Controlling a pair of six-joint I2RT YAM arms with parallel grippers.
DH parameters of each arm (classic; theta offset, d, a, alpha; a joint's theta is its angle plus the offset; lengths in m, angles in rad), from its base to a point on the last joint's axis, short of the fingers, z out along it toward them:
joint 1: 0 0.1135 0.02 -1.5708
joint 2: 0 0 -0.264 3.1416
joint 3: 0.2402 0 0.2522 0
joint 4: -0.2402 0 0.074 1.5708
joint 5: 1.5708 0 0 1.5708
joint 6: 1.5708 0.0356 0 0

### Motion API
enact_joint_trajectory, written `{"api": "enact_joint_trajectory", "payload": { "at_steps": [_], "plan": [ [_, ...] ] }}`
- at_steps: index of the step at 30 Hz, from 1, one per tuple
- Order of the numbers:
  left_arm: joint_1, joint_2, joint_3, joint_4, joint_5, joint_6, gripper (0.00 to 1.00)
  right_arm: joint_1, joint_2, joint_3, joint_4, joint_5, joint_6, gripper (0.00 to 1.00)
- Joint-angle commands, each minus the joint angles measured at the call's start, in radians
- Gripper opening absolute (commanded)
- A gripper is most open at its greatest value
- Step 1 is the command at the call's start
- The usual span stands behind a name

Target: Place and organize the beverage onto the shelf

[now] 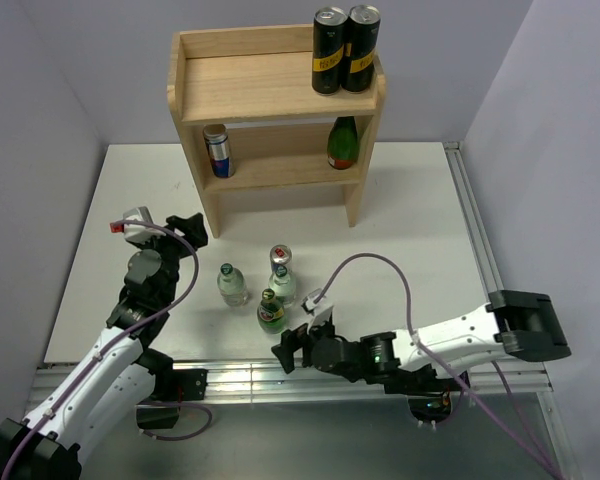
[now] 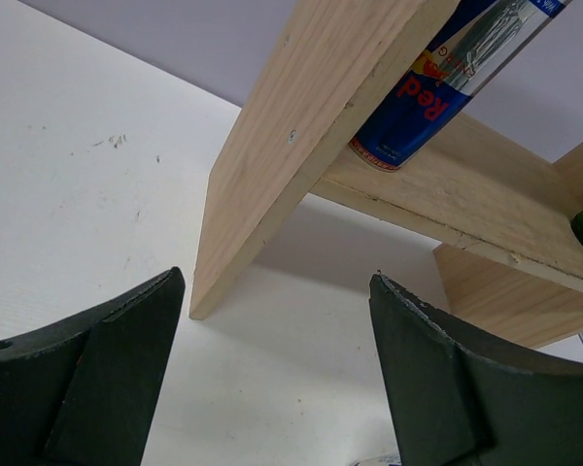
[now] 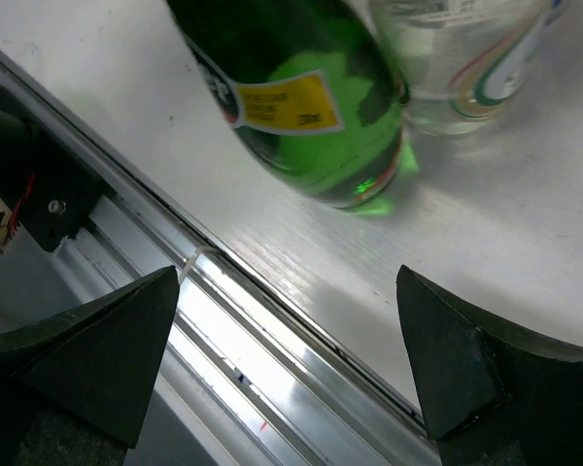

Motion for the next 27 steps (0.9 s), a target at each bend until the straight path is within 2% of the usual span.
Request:
{"api": "enact_joint_trajectory", "payload": {
  "at_steps": [1,9,17,23,27],
  "plan": [
    [-0.003,0.008,-0.003,0.046,-0.003,0.021,0.84,0.012,0.116,0.062,0.167,-0.006,-0.025,1.00],
    [-0.003,-0.009,-0.022,0.055,-0.008,0.028,0.84,-0.006,0.365,0.218,0.276,0.013,-0.160,1.00],
    [-0.003,-0.003,-0.025,0.055,-0.014,0.030,0.83,-0.023,0.393,0.318,0.102,0.151,-0.099,1.00],
    [-0.002,-0.017,-0.040,0.077,-0.020,0.027,0.83,-0.023,0.396,0.315,0.064,0.221,-0.051,1.00],
    [-0.003,-0.006,-0.042,0.081,-0.012,0.019,0.83,-0.026,0.448,0.337,0.116,0.259,-0.085,1.00]
  ]
}}
